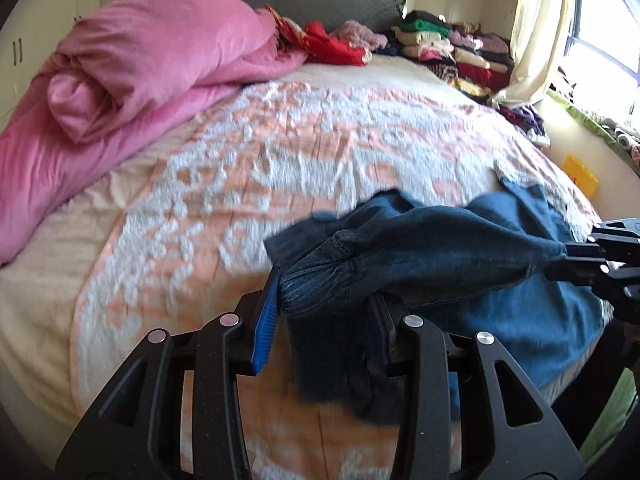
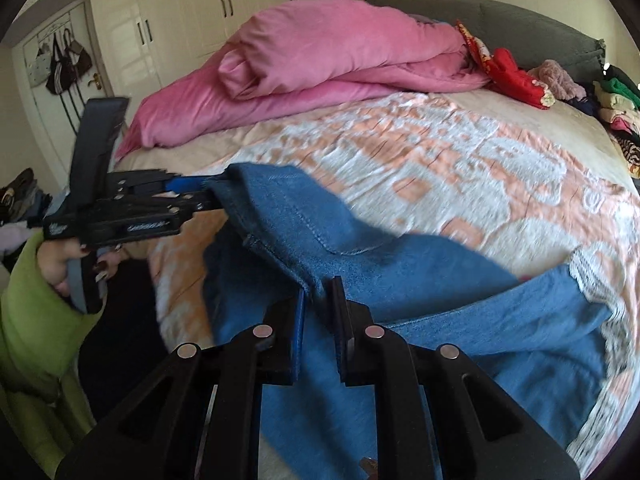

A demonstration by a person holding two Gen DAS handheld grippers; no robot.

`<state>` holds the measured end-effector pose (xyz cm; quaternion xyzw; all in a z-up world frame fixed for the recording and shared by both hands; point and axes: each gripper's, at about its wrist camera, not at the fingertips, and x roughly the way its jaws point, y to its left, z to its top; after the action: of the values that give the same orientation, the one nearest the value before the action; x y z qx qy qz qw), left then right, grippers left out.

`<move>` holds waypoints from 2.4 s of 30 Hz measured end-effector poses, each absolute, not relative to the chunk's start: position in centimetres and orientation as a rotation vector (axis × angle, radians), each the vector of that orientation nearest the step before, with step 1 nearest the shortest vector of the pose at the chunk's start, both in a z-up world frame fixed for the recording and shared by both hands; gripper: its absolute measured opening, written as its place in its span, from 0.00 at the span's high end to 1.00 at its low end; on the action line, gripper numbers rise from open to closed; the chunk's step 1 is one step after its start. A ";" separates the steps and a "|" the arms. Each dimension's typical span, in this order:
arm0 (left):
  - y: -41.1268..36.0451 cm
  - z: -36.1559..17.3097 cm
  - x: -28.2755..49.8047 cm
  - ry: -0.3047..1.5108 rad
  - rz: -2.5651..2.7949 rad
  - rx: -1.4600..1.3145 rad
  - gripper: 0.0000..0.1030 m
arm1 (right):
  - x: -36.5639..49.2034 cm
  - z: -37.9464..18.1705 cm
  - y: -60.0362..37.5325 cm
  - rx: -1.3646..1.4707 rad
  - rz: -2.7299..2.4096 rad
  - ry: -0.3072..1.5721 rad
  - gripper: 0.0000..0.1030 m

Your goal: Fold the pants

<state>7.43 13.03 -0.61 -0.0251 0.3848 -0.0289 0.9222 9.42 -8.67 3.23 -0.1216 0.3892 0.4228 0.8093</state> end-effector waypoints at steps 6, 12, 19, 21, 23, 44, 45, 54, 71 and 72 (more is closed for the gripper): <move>13.1 -1.6 5.9 0.824 -0.073 -0.058 0.70 | 6.4 1.7 -8.5 -0.265 0.924 0.866 0.88; 12.8 -2.8 5.3 0.871 -0.075 -0.054 0.67 | 4.7 0.4 -8.4 -0.296 0.910 0.888 0.88; 13.4 -3.3 3.9 0.913 -0.049 -0.050 0.55 | 4.1 -1.0 -8.0 -0.315 0.901 0.912 0.88; 13.7 -3.1 3.3 0.917 -0.046 -0.052 0.54 | 4.0 -1.0 -8.0 -0.307 0.900 0.912 0.88; 14.2 -2.9 2.6 0.924 -0.022 -0.062 0.54 | 3.6 -0.8 -7.9 -0.313 0.911 0.902 0.88; 9.7 -3.9 4.4 0.939 -0.115 -0.049 0.69 | 1.9 0.7 -8.9 -0.274 0.956 0.870 0.77; 9.7 -4.0 4.3 0.939 -0.115 -0.050 0.69 | 2.2 0.8 -9.0 -0.266 0.939 0.863 0.72; 9.3 -4.2 4.2 0.938 -0.111 -0.025 0.69 | 4.7 -5.0 -8.5 -0.241 0.804 1.079 0.67; 5.5 1.2 2.5 0.831 -0.189 -0.018 0.61 | 4.9 3.3 -18.4 -0.075 0.657 0.873 0.45; 5.1 1.2 2.6 0.833 -0.200 -0.013 0.60 | 5.0 3.8 -19.4 -0.065 0.636 0.857 0.42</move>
<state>2.62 5.06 1.19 -0.0063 0.4037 -0.0969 0.9097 4.97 -19.36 3.81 -0.0308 0.4084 0.3031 0.8605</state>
